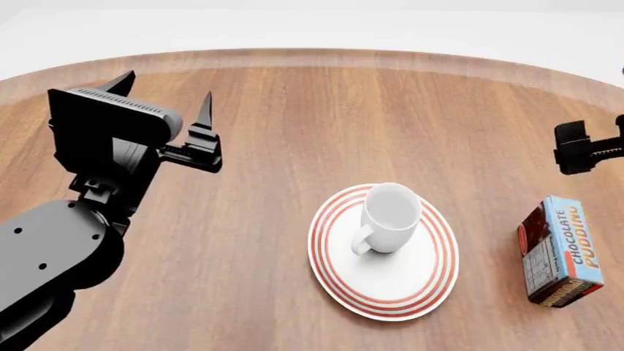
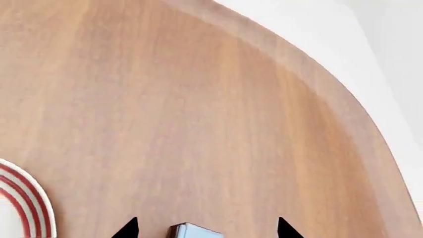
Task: Pick up the white mug and put it on the plate, and put the chocolate pudding to the right of the plate.
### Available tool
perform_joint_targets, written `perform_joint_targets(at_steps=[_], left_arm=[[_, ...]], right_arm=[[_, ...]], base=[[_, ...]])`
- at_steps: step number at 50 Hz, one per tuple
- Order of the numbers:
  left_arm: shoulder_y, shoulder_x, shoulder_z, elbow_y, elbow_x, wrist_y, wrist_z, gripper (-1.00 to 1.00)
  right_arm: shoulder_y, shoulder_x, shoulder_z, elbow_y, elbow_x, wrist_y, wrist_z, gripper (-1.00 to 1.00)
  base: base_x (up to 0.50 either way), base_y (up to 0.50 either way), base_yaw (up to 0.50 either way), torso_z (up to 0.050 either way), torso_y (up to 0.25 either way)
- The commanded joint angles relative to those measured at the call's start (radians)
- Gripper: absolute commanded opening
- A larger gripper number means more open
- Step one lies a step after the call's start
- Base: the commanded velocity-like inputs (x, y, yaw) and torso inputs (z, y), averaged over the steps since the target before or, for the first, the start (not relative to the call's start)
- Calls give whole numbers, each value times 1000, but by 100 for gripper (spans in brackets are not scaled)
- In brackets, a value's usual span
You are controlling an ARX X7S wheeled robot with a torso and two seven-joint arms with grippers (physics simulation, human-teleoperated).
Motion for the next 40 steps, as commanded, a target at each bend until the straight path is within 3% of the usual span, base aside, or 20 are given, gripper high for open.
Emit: perform_joint_targets(at_steps=[1,8,20,40], left_arm=[[-1,-4,-4,8,-1,-2,-2,100],[-2,-8,-6,23,-2,-7,-8,100],[-6,-25,-12,51,-7,-15,-17,100],[15,-114,-39,160,-4,6,-77,100]], right_arm=[[28,90,33,-262,57,30,41,100],[-14,192,141,-513,217,-2,159,100],[-141,324,293,-771,467,-226,344,100],[-376,452,334,-946,550,-573,488,100]], base=[[0,0,0,0,0],[0,0,0,0,0],[0,0,0,0,0],[0,0,0,0,0]])
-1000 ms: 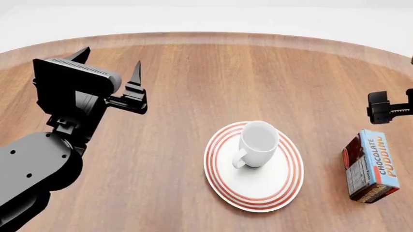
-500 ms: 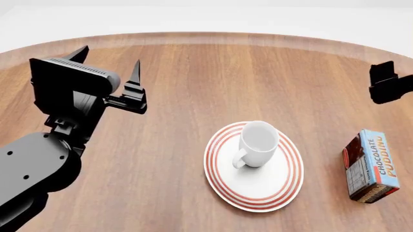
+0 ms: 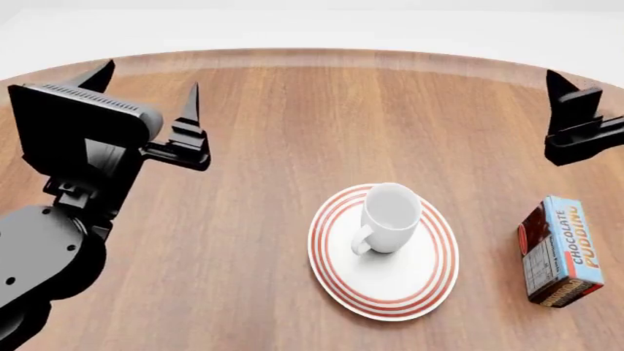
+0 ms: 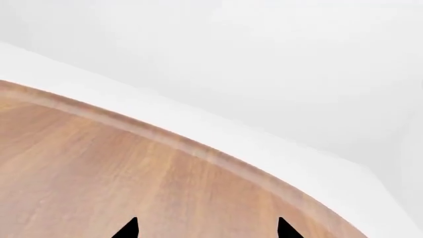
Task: Pick up the white mug and put it on the plate, and put the chocolate pudding to the right of the plate.
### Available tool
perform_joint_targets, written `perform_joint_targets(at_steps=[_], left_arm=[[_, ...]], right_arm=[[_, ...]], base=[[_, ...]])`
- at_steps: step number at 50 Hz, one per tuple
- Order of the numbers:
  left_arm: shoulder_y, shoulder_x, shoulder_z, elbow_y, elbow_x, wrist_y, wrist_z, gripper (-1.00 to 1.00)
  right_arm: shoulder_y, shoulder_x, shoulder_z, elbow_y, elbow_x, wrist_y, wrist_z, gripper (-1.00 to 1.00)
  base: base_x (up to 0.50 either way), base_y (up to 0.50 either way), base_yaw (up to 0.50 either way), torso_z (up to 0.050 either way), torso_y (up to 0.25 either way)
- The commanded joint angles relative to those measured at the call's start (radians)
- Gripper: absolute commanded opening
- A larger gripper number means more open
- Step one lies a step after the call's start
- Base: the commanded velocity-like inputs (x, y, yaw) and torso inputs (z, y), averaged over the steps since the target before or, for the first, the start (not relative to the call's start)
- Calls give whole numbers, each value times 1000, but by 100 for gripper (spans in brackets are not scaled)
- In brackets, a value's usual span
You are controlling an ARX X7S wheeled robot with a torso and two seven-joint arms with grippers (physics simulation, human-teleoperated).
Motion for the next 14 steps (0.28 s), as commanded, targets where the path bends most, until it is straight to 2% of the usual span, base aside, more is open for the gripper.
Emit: perform_joint_targets(at_steps=[1,14], left_arm=[[16,-50,-14,69,4,13,-40,100],[68,-145,-35,185,30,73,-117,100]], right_arm=[[-126,90,32,-121,62,-202,85,100],[-291,134,-8,-194,18,-467,137,100]], base=[[0,0,0,0,0],[0,0,0,0,0]])
